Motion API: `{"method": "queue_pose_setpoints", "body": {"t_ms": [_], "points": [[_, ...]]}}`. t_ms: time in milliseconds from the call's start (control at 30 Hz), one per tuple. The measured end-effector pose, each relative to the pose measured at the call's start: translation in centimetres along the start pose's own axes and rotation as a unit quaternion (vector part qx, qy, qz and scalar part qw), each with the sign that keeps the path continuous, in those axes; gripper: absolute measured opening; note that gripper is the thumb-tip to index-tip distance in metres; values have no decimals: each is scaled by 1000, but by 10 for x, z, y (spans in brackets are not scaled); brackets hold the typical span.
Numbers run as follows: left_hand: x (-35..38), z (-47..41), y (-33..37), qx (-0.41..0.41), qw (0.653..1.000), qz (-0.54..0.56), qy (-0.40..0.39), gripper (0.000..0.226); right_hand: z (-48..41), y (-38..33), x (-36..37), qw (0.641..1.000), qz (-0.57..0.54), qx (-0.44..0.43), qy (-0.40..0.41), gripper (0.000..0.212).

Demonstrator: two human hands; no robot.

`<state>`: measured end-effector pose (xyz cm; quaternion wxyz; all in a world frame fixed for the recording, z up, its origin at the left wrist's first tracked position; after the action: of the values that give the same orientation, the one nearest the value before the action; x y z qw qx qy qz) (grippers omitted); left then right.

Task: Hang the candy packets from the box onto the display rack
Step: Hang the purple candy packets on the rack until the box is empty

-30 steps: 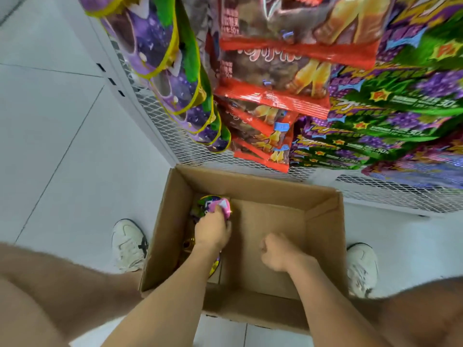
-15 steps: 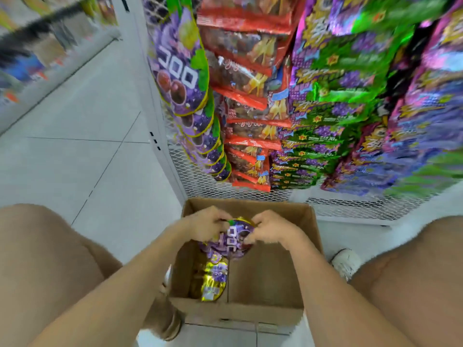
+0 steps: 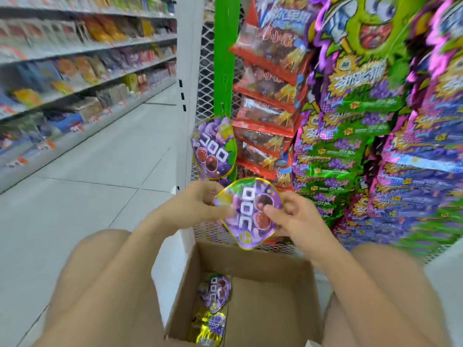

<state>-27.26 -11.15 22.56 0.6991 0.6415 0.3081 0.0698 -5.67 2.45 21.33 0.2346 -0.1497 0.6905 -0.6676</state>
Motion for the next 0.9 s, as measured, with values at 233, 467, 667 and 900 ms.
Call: {"method": "queue_pose_setpoints", "body": {"t_ms": [233,467,667,900], "points": [[18,-9,17,36,969,162,180,8,1,-11,7,998,-12,-43,-36,44],[12,-12,54,174,953,87,231,18,-2,-39,33,957,18,-263,123,13],[-7,-51,103,252,886,25,388,48,-12,-91,45,904,69,-344,244,15],[-25,-74,137,126,917,192,327,33,-41,-147,71,829,143,-436,321,29]]}}
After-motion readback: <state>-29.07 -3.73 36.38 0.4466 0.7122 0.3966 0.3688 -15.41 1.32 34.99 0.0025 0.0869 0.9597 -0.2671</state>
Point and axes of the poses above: each hand's wrist, its own z-axis away from the middle knuckle, its own x-axis out of the palm, y = z × x, the point moved 1 cm from there along -z, towards the middle knuckle, and after that the axes turned 15 degrees about y, right-handed, at the moved point
